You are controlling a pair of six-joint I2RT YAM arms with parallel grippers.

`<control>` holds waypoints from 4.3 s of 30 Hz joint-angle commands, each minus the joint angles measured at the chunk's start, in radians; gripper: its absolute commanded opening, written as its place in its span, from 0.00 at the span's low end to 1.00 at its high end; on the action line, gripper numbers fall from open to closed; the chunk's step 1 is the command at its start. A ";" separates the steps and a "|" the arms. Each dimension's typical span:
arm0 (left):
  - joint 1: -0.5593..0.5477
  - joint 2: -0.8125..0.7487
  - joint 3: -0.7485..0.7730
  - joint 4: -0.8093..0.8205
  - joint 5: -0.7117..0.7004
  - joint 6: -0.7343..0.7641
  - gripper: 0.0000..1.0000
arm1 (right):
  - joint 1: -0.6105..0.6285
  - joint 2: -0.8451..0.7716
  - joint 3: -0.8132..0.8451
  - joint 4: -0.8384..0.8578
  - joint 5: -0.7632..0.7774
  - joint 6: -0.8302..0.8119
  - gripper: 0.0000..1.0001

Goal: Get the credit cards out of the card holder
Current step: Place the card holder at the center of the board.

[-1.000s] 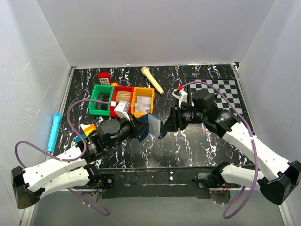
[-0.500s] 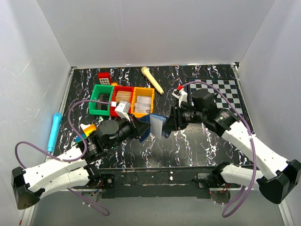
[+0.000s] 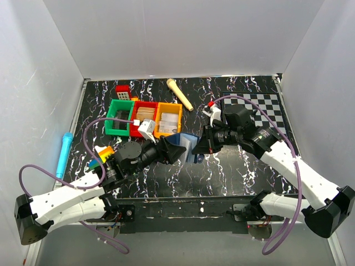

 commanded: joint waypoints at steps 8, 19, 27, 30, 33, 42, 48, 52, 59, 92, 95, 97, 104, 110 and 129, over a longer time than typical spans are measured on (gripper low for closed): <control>-0.004 0.073 0.011 0.150 0.066 -0.005 0.70 | 0.026 0.059 0.160 -0.198 0.271 -0.035 0.01; -0.005 0.182 0.089 0.080 0.048 0.015 0.69 | 0.065 0.082 0.215 -0.267 0.354 -0.014 0.01; -0.005 0.208 0.116 0.012 -0.004 0.024 0.64 | 0.082 0.084 0.235 -0.273 0.344 -0.011 0.01; -0.005 0.213 0.123 -0.022 -0.023 0.021 0.59 | 0.082 0.079 0.237 -0.272 0.335 -0.011 0.01; -0.005 0.204 0.120 -0.043 -0.041 0.010 0.54 | 0.083 0.073 0.232 -0.270 0.335 -0.011 0.01; -0.005 0.165 0.106 -0.080 -0.083 0.015 0.45 | 0.082 0.065 0.223 -0.267 0.322 -0.014 0.01; -0.007 0.129 0.093 -0.097 -0.118 0.013 0.53 | 0.083 0.062 0.228 -0.262 0.307 -0.014 0.01; -0.005 0.119 0.084 -0.086 -0.115 0.012 0.58 | 0.083 0.065 0.228 -0.256 0.296 -0.009 0.01; -0.005 0.142 0.083 -0.066 -0.078 0.021 0.45 | 0.083 0.062 0.220 -0.229 0.262 0.000 0.01; -0.002 0.314 0.058 -0.113 -0.006 -0.140 0.00 | 0.046 -0.131 -0.143 0.179 0.051 0.000 0.26; 0.007 0.326 0.014 -0.042 0.046 -0.143 0.00 | 0.045 -0.102 -0.225 0.268 0.043 0.035 0.23; 0.022 0.322 -0.026 0.001 0.083 -0.148 0.00 | 0.042 -0.087 -0.277 0.330 0.037 0.057 0.23; 0.075 0.322 -0.176 0.197 0.202 -0.163 0.00 | 0.028 -0.014 -0.363 0.448 -0.008 0.074 0.18; 0.137 0.357 -0.270 0.340 0.322 -0.185 0.00 | -0.019 0.087 -0.429 0.534 -0.073 0.101 0.13; 0.240 0.530 -0.293 0.420 0.506 -0.176 0.01 | -0.075 0.403 -0.504 0.735 -0.113 0.147 0.11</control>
